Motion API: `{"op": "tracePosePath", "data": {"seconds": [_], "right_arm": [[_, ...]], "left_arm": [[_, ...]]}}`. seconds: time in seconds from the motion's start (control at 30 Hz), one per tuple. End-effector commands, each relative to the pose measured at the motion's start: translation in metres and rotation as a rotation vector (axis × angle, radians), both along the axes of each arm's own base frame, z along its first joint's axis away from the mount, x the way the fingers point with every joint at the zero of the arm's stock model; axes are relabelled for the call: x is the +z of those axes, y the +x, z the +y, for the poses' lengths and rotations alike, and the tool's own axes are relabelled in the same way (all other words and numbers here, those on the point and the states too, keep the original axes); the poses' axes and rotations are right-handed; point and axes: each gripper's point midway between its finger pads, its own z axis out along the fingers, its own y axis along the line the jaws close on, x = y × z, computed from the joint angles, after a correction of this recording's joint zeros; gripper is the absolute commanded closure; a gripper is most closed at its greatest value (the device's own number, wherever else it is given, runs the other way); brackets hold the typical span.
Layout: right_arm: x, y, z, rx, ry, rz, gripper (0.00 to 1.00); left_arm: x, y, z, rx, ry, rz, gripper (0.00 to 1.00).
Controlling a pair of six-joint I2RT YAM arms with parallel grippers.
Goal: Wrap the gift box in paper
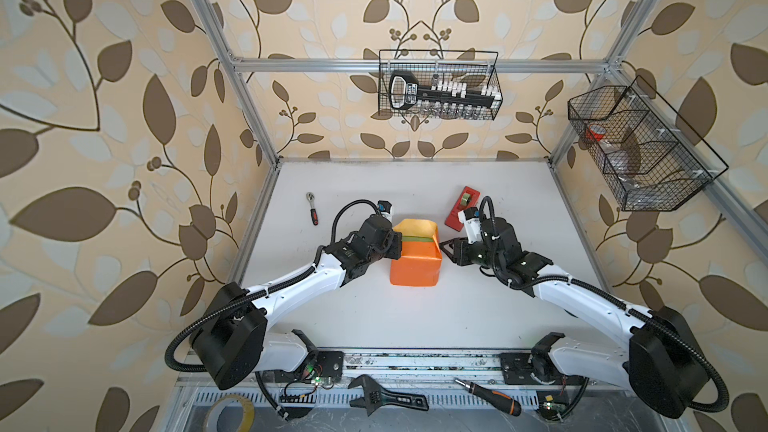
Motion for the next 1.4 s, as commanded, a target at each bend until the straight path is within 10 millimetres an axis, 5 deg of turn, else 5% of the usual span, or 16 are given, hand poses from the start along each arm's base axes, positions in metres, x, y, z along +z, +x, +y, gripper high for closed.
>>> {"op": "tracePosePath", "data": {"seconds": [0.0,0.63,1.0,1.37], "right_arm": [[0.006,0.002,0.007,0.009,0.016,-0.016,0.57],[0.004,0.032,0.025,0.003,0.002,-0.017,0.42],[-0.05,0.028,0.011,-0.029,-0.033,0.062,0.39],[-0.076,0.011,-0.001,-0.057,-0.033,0.089,0.39]], "left_arm": [[-0.004,-0.01,0.003,-0.009,0.015,0.029,1.0],[-0.001,-0.009,0.0,-0.02,0.006,0.024,0.99],[-0.002,-0.009,-0.003,-0.029,0.0,0.026,0.99],[0.02,-0.003,-0.01,-0.032,-0.033,-0.002,0.82]]}}
